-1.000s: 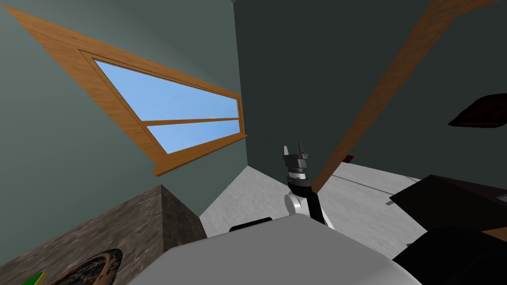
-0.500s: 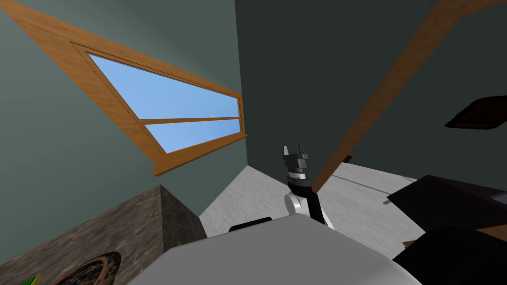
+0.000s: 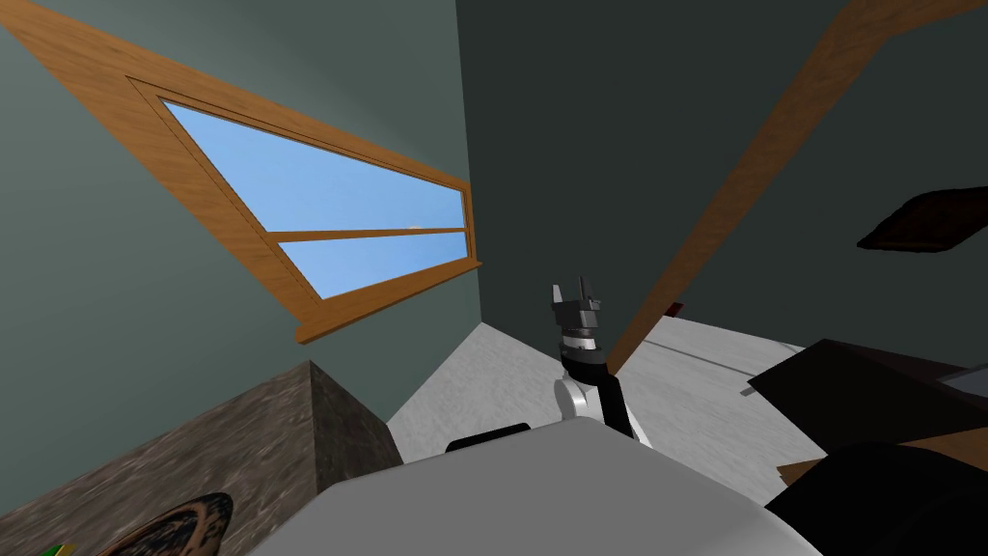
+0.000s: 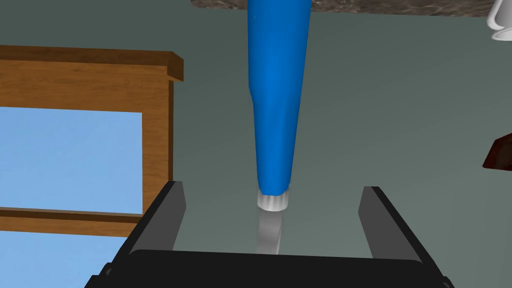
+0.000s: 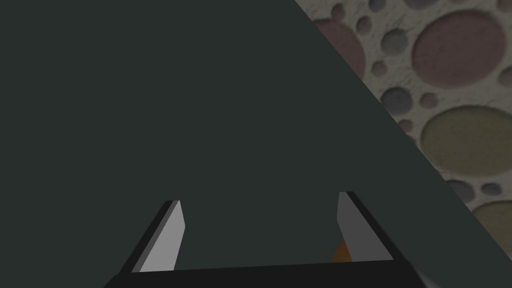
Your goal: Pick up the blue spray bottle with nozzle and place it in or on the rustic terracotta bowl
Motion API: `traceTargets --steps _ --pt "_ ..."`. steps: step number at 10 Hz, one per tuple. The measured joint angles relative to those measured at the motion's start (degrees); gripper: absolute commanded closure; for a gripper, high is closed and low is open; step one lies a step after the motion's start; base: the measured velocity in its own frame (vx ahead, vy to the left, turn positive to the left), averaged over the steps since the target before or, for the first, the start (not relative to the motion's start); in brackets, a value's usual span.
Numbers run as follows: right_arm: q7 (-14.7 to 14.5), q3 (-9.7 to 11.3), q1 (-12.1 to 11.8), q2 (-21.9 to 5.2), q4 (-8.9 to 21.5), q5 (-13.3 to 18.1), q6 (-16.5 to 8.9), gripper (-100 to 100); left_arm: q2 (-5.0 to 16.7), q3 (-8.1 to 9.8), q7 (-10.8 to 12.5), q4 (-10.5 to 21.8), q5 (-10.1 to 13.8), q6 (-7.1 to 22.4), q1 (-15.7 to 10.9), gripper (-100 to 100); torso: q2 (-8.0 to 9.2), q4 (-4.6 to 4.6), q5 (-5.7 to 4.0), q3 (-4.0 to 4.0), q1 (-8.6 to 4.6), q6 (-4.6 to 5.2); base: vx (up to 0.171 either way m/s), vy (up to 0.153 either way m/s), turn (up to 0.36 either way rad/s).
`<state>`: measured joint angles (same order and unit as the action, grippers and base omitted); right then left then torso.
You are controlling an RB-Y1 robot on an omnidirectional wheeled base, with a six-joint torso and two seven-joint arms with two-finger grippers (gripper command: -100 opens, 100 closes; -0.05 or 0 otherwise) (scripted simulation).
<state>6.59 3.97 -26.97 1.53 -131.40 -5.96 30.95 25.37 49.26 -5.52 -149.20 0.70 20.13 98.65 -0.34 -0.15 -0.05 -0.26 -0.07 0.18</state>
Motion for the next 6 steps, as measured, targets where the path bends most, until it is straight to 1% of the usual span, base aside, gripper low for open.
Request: traceTargets --steps 2,6 --pt "0.0 0.0 0.0 0.0 0.0 0.0 0.0 0 0.4 2.97 1.9 -0.3 1.9 -0.6 2.4 -100 0.02 0.01 0.00 0.02 0.00 0.00 -0.027 -0.009 -0.023" --pt "0.0 0.0 0.0 0.0 0.0 0.0 0.0 0 1.5 8.31 5.3 -0.5 5.2 -1.6 6.4 -100 -0.01 0.00 0.01 0.00 0.02 0.00 -0.022 -0.009 -0.025"
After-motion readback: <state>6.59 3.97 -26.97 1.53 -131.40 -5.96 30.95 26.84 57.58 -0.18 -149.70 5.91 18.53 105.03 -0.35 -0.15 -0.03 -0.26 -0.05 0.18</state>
